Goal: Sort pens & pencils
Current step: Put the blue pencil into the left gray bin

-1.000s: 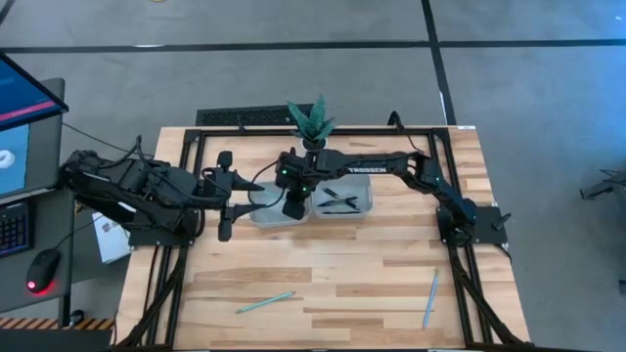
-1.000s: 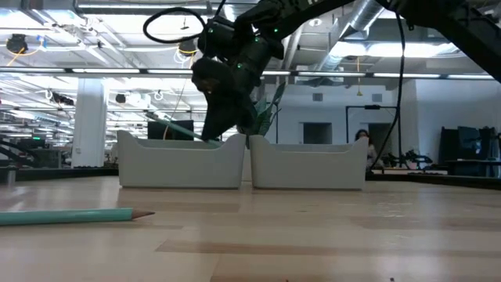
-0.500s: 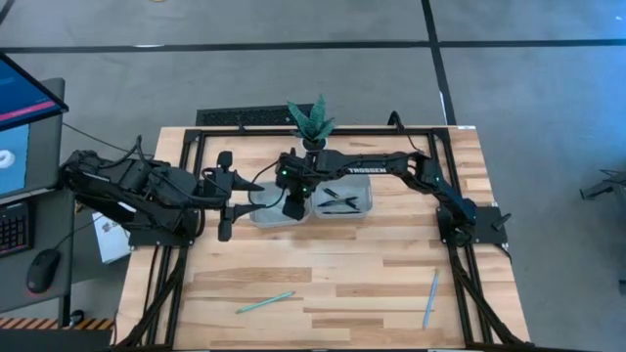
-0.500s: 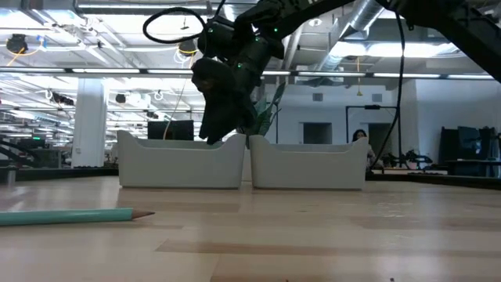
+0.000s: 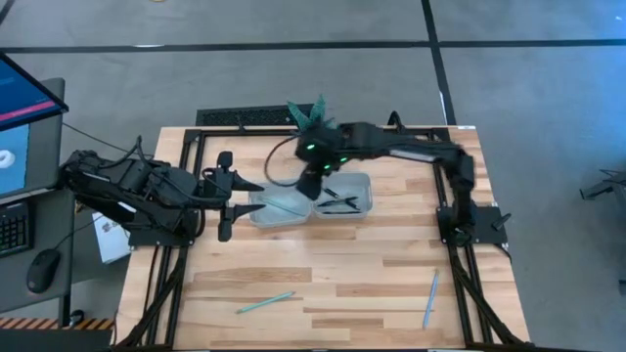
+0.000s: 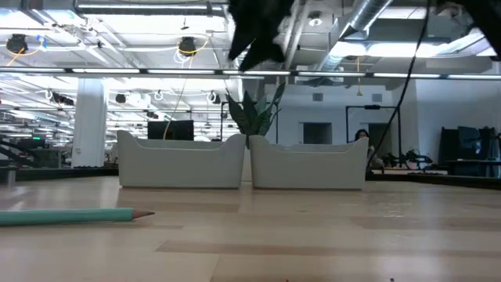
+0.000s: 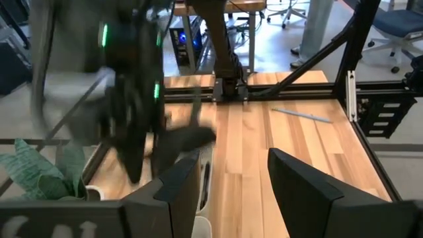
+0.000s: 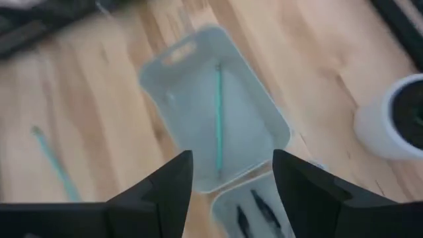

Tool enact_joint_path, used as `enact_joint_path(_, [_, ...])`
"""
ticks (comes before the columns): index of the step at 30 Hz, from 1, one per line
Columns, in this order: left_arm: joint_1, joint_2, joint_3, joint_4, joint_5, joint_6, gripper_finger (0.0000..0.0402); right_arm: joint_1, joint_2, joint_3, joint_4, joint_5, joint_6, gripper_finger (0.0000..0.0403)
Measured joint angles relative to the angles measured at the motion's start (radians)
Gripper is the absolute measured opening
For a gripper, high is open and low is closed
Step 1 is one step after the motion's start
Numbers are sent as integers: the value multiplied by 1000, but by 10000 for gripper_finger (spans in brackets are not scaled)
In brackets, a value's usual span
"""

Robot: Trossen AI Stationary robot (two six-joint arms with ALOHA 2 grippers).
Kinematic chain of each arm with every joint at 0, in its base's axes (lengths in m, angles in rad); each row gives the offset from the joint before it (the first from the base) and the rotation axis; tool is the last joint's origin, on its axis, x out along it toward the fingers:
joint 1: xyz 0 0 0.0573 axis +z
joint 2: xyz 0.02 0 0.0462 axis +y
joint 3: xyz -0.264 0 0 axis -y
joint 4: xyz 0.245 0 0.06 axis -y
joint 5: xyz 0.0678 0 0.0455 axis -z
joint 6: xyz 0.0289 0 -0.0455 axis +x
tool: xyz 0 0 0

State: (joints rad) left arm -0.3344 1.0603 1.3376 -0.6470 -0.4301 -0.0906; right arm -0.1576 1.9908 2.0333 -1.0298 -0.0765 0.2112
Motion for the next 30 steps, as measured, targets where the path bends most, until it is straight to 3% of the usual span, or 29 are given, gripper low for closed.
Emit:
enact_joint_path(7, [0, 0, 0, 6, 4, -11, 169, 40, -196, 0, -121, 10, 102, 230])
enact_joint_path(15, [0, 0, 0, -17, 6, -75, 169, 188, -345, -1, -334, 270, 300, 230])
enact_joint_path(23, [0, 20, 0, -58, 6, -38, 169, 429, -396, -2, -544, 525, 751, 230])
enact_joint_path(30, [0, 30, 0, -106, 4, -19, 169, 621, -391, -72, -542, 645, 1160, 230])
